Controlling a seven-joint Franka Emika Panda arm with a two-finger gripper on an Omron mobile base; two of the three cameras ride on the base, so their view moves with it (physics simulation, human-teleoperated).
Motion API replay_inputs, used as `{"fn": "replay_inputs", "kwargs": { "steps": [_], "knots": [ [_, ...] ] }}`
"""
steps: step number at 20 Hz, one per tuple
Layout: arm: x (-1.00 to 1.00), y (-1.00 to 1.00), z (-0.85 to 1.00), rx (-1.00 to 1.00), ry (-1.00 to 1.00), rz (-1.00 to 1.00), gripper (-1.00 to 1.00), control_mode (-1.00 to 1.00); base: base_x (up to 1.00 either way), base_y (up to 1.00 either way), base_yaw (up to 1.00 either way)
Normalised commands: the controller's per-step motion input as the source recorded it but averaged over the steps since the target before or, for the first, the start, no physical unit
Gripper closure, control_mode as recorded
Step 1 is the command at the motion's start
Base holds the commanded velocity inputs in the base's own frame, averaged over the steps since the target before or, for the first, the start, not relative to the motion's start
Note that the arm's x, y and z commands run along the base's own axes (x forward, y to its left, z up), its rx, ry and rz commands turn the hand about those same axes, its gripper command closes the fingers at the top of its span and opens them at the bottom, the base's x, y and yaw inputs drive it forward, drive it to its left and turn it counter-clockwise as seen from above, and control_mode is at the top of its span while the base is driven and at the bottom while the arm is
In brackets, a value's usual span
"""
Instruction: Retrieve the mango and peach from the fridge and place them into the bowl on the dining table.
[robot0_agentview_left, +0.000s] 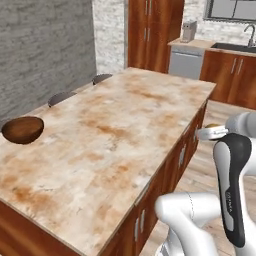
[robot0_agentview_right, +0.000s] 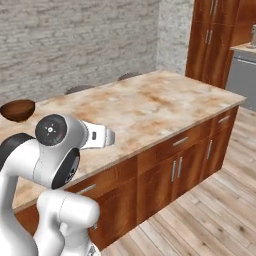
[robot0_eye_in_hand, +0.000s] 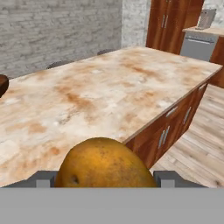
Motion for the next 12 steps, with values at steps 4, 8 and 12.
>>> {"fn": "replay_inputs", "kwargs": {
  "steps": [4,8,12],
  "knots": [
    [0.00,0.00,0.00,0.00,0.00,0.00,1.00,1.00,-0.75,0.99,0.24],
    [0.00,0.00,0.00,0.00,0.00,0.00,1.00,1.00,-0.64,1.00,0.15],
    [0.00,0.00,0.00,0.00,0.00,0.00,1.00,1.00,-0.40,1.00,0.01]
  ]
}}
